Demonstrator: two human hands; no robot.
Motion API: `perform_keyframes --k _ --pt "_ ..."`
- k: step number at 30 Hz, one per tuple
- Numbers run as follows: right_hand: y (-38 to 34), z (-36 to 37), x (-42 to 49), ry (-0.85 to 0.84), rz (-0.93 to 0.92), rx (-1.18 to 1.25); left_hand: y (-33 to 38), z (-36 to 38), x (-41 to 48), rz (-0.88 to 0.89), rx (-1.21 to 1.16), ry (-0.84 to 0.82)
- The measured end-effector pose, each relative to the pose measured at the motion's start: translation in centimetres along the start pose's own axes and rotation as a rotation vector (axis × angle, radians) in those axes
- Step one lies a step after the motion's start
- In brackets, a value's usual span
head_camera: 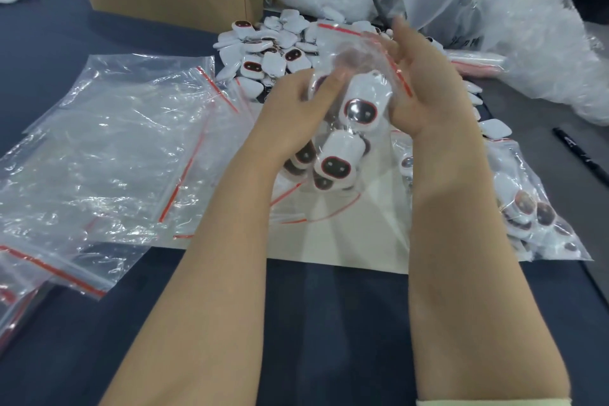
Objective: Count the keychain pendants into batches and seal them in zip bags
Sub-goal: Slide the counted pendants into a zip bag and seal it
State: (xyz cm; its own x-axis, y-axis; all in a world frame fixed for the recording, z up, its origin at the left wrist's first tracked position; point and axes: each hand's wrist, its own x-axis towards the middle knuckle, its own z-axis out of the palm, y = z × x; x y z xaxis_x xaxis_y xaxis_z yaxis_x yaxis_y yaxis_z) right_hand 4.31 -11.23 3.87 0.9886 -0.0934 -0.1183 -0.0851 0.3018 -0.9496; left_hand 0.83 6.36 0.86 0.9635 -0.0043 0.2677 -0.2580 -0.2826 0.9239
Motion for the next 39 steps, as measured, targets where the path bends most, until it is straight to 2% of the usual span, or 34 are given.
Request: perform_keyframes --k 1,3,7,9,12,19,23,25,28,30,33,36,39 --pt "0.3 2.3 -0.5 -0.143 0.021 -0.058 -0.2 0.1 0.0 -0.022 -0.016 0.035" --pt "0.4 2.9 -0.6 -0.160 0.100 -0.069 -0.6 0.5 0.0 -0.071 -0.091 0.097" --pt "0.8 3.2 -0.8 -0.391 0.150 -0.165 -0.8 1.1 -0.1 -0.168 -0.261 0.136" --pt "1.5 3.3 -0.4 -0.337 0.126 -0.201 -0.7 0.9 0.1 -0.215 -0.328 0.163" --pt "1.2 2.9 0.2 -0.162 -0.013 -0.243 -0.8 0.7 0.3 -0.245 -0.375 0.199" --pt "1.5 4.0 -0.1 0.153 -0.455 -0.551 -0.5 1.0 0.3 -0.104 -0.284 0.183" --pt "0.5 4.5 -0.6 0.239 -0.700 -0.547 0.0 0.8 0.2 -0.068 -0.251 0.172" --pt "0.4 4.5 -0.6 0.231 -0.657 -0.447 0.2 0.6 0.2 -0.069 -0.236 0.177" --pt "0.9 4.3 -0.6 0.139 -0.399 -0.377 0.2 0.5 0.1 -0.071 -0.280 0.192" --pt "1.2 4.0 -0.7 0.086 -0.313 -0.377 0.5 0.5 0.1 -0.037 -0.312 0.218" --pt "0.6 4.1 -1.0 0.047 -0.367 -0.428 0.9 0.4 0.4 -0.007 -0.416 0.291" --pt "-0.2 4.8 -1.3 -0.006 -0.550 -0.679 1.2 0.4 0.4 -0.013 -0.497 0.309" --pt "0.0 5.9 -1.7 -0.115 -0.567 -0.864 1.5 0.6 0.4 0.011 -0.519 0.301"
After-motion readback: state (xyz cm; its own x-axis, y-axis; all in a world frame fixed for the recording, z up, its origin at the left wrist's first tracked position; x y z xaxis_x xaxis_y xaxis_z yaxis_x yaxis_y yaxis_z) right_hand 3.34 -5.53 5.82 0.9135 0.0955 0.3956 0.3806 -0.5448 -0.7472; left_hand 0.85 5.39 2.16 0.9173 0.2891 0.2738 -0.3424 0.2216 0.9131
